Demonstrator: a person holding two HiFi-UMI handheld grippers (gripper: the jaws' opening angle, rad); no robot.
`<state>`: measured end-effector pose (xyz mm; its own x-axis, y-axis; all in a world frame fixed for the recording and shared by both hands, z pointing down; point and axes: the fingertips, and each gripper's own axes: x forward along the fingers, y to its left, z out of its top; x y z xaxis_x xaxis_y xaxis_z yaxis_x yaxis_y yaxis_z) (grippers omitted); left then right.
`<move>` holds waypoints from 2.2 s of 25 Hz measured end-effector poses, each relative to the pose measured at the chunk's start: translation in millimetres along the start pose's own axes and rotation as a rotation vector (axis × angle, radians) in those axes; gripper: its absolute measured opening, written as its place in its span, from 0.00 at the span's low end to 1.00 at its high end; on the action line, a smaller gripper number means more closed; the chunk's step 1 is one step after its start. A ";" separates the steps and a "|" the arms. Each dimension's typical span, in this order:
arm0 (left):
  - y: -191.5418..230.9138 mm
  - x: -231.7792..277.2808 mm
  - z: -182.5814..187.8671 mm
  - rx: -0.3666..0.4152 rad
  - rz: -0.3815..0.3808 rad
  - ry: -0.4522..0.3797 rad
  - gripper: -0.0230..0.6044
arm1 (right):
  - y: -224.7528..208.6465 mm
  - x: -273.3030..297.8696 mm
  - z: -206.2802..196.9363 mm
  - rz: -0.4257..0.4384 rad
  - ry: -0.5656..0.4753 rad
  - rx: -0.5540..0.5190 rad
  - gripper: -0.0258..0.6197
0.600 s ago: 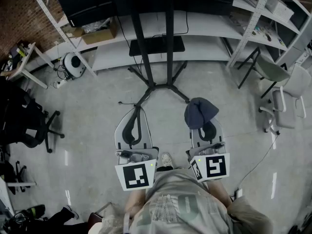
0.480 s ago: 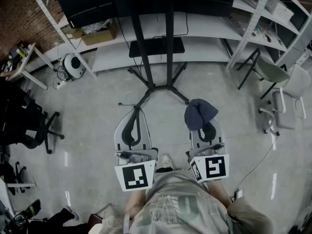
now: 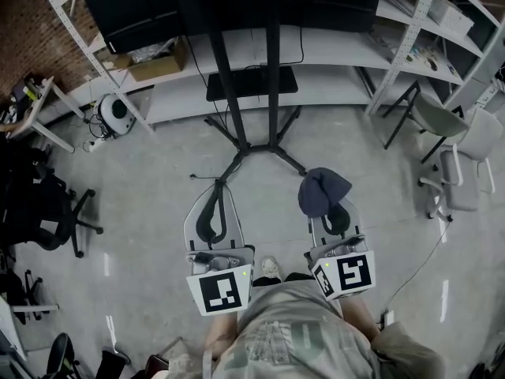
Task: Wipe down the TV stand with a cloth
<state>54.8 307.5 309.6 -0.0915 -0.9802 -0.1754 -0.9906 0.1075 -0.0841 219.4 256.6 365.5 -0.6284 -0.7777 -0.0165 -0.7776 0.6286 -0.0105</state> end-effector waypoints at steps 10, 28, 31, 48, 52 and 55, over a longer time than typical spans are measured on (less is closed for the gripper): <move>17.0 15.8 -26.4 -0.027 -0.023 0.014 0.06 | -16.0 4.1 -24.4 -0.065 0.052 0.110 0.13; 24.4 181.3 -60.6 -0.032 -0.084 0.006 0.06 | -79.5 167.9 -10.7 0.007 -0.017 0.072 0.13; 30.8 227.8 -55.9 -0.024 -0.079 -0.011 0.06 | -96.4 213.9 4.6 0.033 -0.041 0.064 0.13; 59.2 420.7 -71.8 -0.018 -0.061 -0.020 0.06 | -162.9 397.5 29.4 0.093 -0.070 -0.006 0.13; 62.9 441.2 -57.7 -0.002 -0.093 -0.080 0.06 | -159.8 409.6 37.2 0.072 -0.089 -0.004 0.13; 64.3 454.6 -46.7 -0.021 -0.122 -0.110 0.06 | -157.9 415.4 43.4 0.063 -0.098 0.003 0.13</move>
<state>-55.2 -139.0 270.3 0.0400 -0.9617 -0.2713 -0.9957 -0.0158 -0.0908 81.9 -165.4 316.9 -0.6710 -0.7325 -0.1148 -0.7367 0.6762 -0.0090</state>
